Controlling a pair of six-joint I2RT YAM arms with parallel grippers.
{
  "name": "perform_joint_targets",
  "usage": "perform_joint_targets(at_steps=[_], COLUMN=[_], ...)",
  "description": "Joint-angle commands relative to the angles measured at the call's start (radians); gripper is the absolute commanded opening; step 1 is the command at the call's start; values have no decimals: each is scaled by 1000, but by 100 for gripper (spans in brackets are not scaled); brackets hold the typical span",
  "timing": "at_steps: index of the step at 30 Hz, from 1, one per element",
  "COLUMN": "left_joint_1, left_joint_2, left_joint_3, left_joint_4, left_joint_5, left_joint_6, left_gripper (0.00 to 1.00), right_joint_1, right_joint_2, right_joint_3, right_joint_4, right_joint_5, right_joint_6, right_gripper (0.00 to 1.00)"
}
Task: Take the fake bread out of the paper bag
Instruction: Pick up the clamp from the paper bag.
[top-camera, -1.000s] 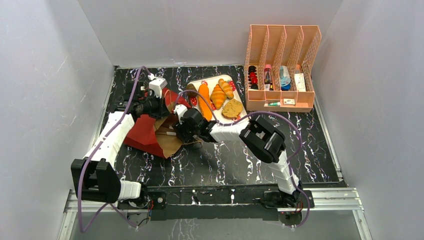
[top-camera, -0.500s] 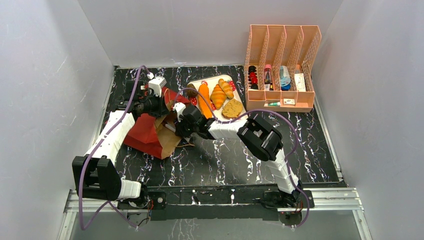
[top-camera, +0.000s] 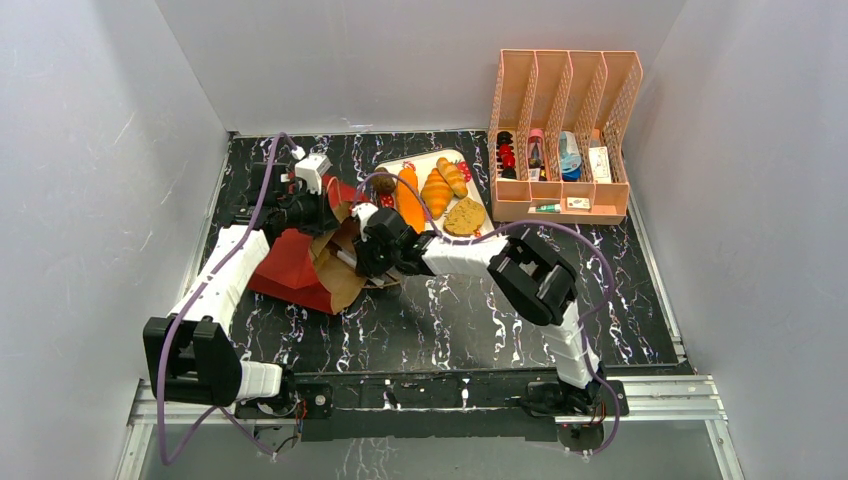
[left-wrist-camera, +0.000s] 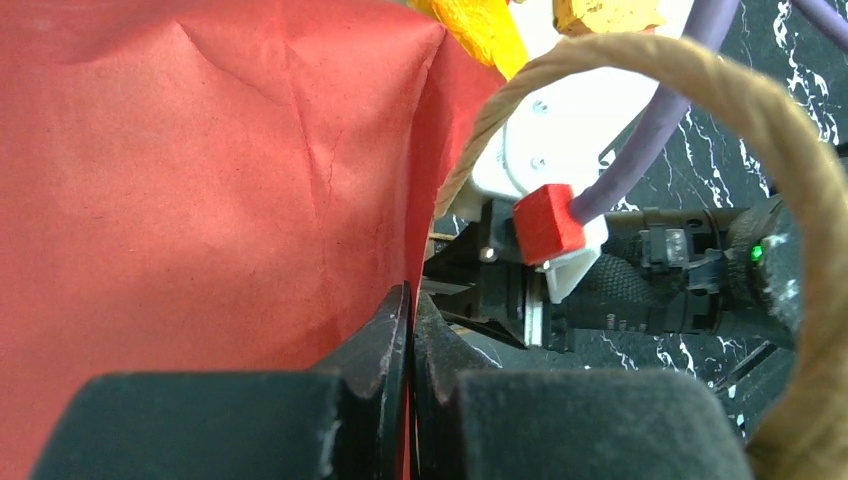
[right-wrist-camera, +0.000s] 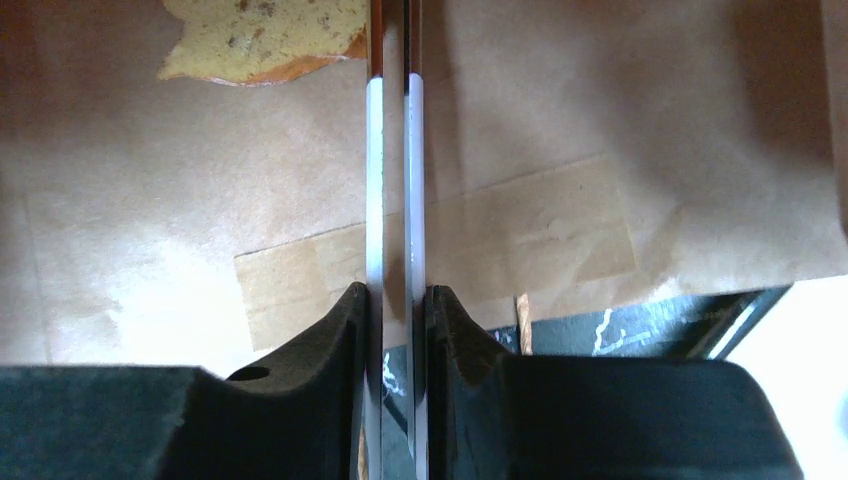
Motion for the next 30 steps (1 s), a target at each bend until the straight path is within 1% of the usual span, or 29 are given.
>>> perform_joint_targets(at_steps=[1, 6, 12, 17, 21, 23, 30], left_joint_1=[6, 7, 7, 7, 7, 7, 7], left_joint_2=[-46, -58, -74, -93, -113, -124, -138], left_joint_3=[-2, -1, -10, -29, -39, -42, -56], left_joint_4=[-19, -3, 1, 21, 25, 23, 30], left_joint_5=[11, 20, 23, 28, 32, 34, 44], left_joint_6=[-12, -22, -25, -38, -42, -42, -49], left_gripper=[0, 0, 0, 0, 0, 0, 0], right_joint_1=[-44, -79, -132, -147, -168, -180, -197], right_joint_2=[-123, -180, -249, -300, -384, -434, -586], right_joint_3=[3, 3, -31, -62, -146, -203, -350], right_joint_4=[-42, -92, -121, -170, -174, -160, -148], right_joint_5=[21, 6, -71, -148, -235, -304, -409], right_joint_6=[100, 151, 226, 278, 361, 413, 576], right_gripper=[0, 0, 0, 0, 0, 0, 0])
